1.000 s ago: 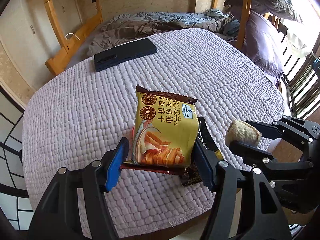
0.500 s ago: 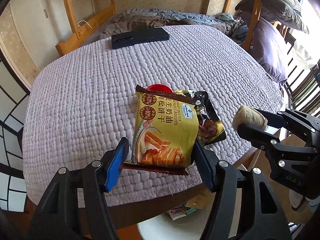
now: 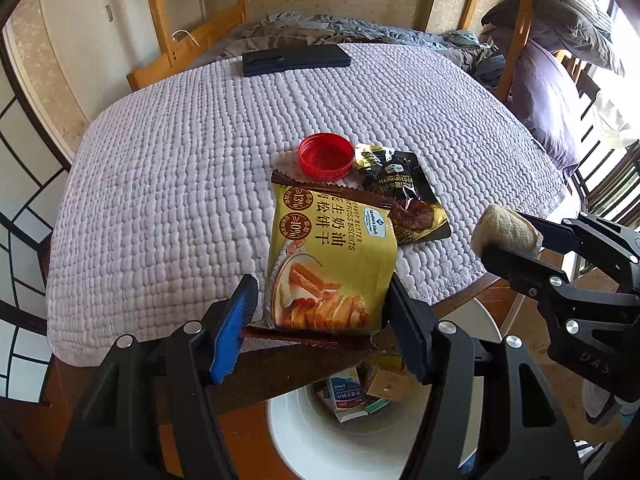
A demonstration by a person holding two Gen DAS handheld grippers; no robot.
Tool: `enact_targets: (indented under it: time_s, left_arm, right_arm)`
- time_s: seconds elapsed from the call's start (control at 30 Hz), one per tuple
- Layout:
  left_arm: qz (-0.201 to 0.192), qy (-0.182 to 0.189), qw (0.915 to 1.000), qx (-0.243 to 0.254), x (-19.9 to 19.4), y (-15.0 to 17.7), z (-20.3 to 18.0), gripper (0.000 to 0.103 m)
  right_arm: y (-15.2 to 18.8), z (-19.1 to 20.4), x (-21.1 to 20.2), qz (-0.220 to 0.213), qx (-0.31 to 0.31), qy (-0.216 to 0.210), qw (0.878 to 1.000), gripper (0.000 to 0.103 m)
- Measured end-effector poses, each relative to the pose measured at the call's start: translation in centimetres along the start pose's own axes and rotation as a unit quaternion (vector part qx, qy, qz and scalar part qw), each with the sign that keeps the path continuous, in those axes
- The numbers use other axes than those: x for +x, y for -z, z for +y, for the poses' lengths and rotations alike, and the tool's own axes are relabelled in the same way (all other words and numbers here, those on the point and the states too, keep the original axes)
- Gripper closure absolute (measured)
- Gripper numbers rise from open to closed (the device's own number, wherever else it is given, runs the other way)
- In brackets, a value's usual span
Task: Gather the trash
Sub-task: 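Carry the biscuit packet with the left tool while the right tool carries the beige roll over the bin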
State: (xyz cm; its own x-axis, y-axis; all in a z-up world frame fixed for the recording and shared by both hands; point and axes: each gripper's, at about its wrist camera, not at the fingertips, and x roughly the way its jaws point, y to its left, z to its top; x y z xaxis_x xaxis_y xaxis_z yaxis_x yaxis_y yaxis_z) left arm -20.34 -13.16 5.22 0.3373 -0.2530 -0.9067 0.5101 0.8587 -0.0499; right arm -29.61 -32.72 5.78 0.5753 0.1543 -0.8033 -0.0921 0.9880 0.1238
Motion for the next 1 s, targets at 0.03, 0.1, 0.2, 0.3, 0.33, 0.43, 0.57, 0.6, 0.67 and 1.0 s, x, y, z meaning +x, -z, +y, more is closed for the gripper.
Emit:
enact_targets:
  time_s: [0.03,0.1,0.2,0.3,0.33,0.43,0.57,0.6,0.67,1.0]
  left_arm:
    - [0.0,-0.001,1.0,-0.001,-0.1,0.2,0.0,0.038]
    - [0.001,-0.003,1.0,-0.002,-0.3,0.6,0.0,0.038]
    - [0.002,-0.004,1.0,-0.006,-0.6,1.1,0.0,0.038]
    - [0.004,-0.005,0.9999,-0.009,-0.8,1.7,0.0,0.038]
    - [0.005,-0.005,0.9999,-0.009,-0.8,1.9,0.0,0.038]
    - [0.009,-0.004,0.9999,-0.011,-1.0,2.7,-0.1,0.038]
    - [0.012,-0.003,0.9999,-0.01,-1.1,3.5,-0.3,0.038]
    - [0.012,-0.003,0.9999,-0.01,-1.2,3.8,-0.4,0.038]
    - [0.014,-0.002,0.9998,-0.011,-1.2,4.2,-0.5,0.038]
    - [0.026,0.001,0.9996,-0.006,-1.5,5.8,-1.3,0.038]
  right_arm:
    - [0.2,0.1,-0.2,0.0,-0.002,0.001,1.0,0.065]
    - [0.4,0.3,-0.4,0.0,-0.004,0.001,1.0,0.065]
    - [0.7,0.6,-0.6,0.002,-0.006,0.001,1.0,0.065]
    - [1.1,1.0,-0.8,0.003,-0.009,0.001,1.0,0.065]
    - [1.3,1.1,-0.9,0.003,-0.01,0.001,1.0,0.065]
    - [1.7,1.4,-1.1,0.005,-0.01,-0.001,1.0,0.065]
    - [2.2,1.8,-1.2,0.008,-0.014,0.0,1.0,0.065]
    - [2.4,1.9,-1.3,0.009,-0.015,0.0,1.0,0.065]
    - [2.7,1.9,-1.4,0.011,-0.016,-0.001,1.0,0.065]
    - [4.2,1.8,-1.8,0.022,-0.015,0.0,1.0,0.065]
